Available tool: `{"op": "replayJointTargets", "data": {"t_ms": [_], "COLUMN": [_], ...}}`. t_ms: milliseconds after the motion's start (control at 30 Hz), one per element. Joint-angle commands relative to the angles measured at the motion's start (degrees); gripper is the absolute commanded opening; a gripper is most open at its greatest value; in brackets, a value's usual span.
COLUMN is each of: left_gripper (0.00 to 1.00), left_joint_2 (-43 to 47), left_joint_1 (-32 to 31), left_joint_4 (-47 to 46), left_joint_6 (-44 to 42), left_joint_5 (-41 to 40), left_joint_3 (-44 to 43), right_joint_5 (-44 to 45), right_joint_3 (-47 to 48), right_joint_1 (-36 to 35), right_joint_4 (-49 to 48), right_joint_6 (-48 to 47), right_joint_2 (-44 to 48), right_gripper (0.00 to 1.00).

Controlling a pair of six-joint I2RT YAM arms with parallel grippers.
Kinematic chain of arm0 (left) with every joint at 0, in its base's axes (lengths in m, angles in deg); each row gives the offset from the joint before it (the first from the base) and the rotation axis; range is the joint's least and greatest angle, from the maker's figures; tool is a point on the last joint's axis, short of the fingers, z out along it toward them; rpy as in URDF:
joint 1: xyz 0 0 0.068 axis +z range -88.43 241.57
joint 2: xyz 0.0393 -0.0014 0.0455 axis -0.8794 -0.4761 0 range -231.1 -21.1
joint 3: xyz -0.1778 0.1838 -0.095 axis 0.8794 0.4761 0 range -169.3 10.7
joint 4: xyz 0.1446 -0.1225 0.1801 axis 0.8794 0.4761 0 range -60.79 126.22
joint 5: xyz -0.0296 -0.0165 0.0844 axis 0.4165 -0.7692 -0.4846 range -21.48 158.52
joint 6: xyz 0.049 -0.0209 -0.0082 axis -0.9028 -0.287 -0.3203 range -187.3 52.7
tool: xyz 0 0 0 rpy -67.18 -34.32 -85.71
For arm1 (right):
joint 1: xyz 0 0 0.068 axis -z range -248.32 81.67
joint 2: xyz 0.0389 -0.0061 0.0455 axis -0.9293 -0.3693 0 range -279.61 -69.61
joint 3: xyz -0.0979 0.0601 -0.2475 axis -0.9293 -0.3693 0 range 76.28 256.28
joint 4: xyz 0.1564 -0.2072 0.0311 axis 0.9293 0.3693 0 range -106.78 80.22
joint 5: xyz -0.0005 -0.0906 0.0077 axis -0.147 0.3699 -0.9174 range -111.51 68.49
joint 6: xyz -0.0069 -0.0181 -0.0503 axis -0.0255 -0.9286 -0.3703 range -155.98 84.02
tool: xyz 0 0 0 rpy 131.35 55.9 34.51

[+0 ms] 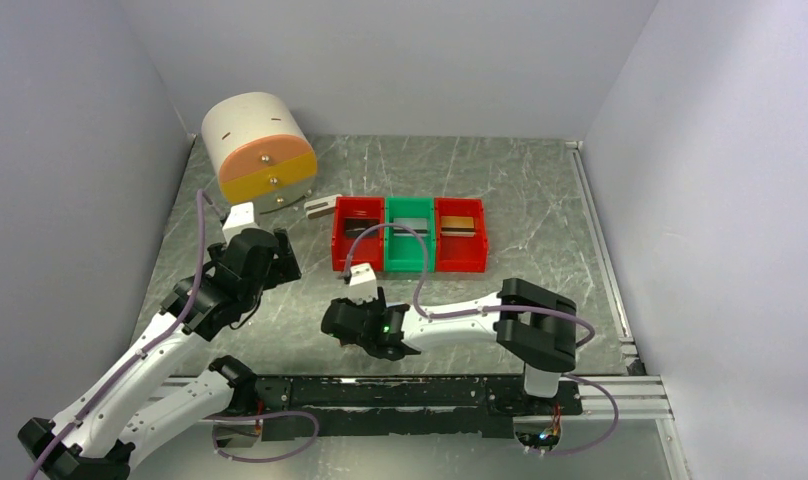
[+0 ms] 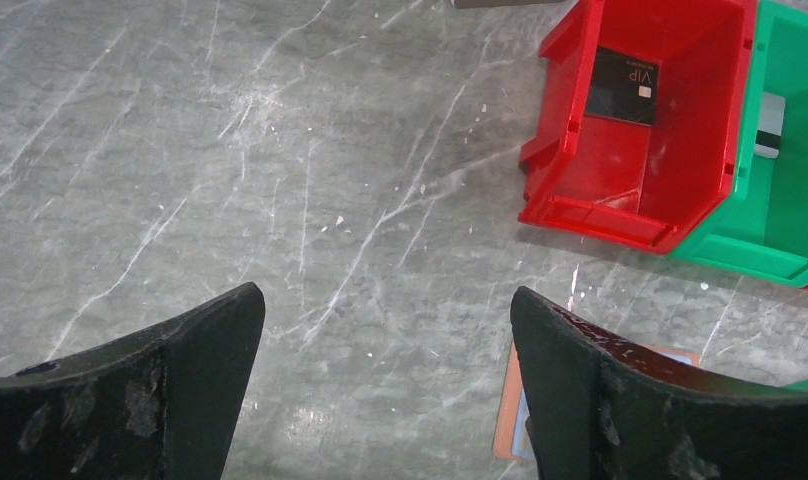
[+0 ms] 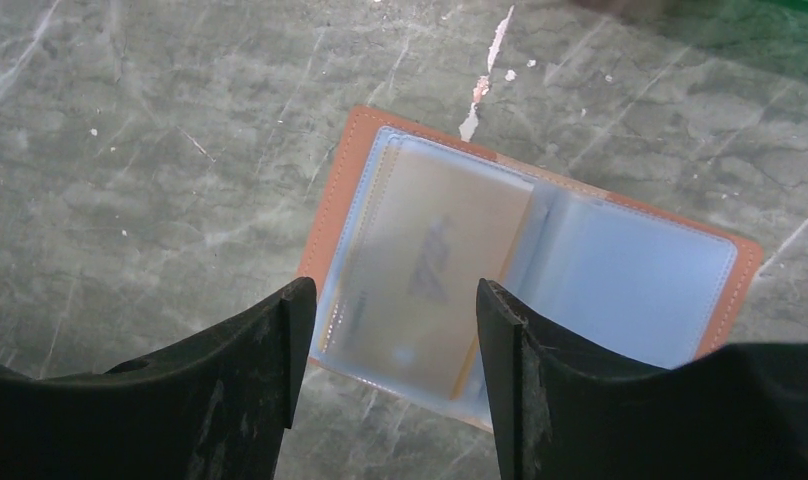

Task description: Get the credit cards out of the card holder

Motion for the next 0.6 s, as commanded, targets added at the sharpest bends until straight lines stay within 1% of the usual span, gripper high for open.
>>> {"op": "replayJointTargets", "data": {"t_ms": [0,167,300,500,567], "left_gripper": [0.98,0.98,0.98,0.98,0.98], "left_joint_2": [0.4,0.0,-0.4,-0.5,-0.4], "left_joint_1": [0.4,0.5,0.5,0.5,0.5], "left_joint_4": [0.1,0.1,0.1,0.1,-0.1], "left_joint_6": [0.3,0.2,0.1,0.1,0.0], "left_joint_5": [-1.2,-1.1,-0.8,-0.7,-0.6], "left_joint_3": [-1.4,-1.6,-1.6,-1.6,-1.5], "right_joint_5": [2.2,3.3,2.5,3.6,3.4], "right_joint_3": [2.2,1.8,1.4,2.7,2.6], "right_joint_1": [-0.1,-0.2,-0.2,-0.1,-0.2], "right_joint_4": [3.4,4.0,2.9,5.7,5.7], "right_joint_6": [1.8,2.7,2.1,3.8,4.3], "right_joint_2": [-2.6,-2.7,-3.0,-5.5,-5.7], "right_gripper": [0.62,0.59,0.59,0.57,0.59]}}
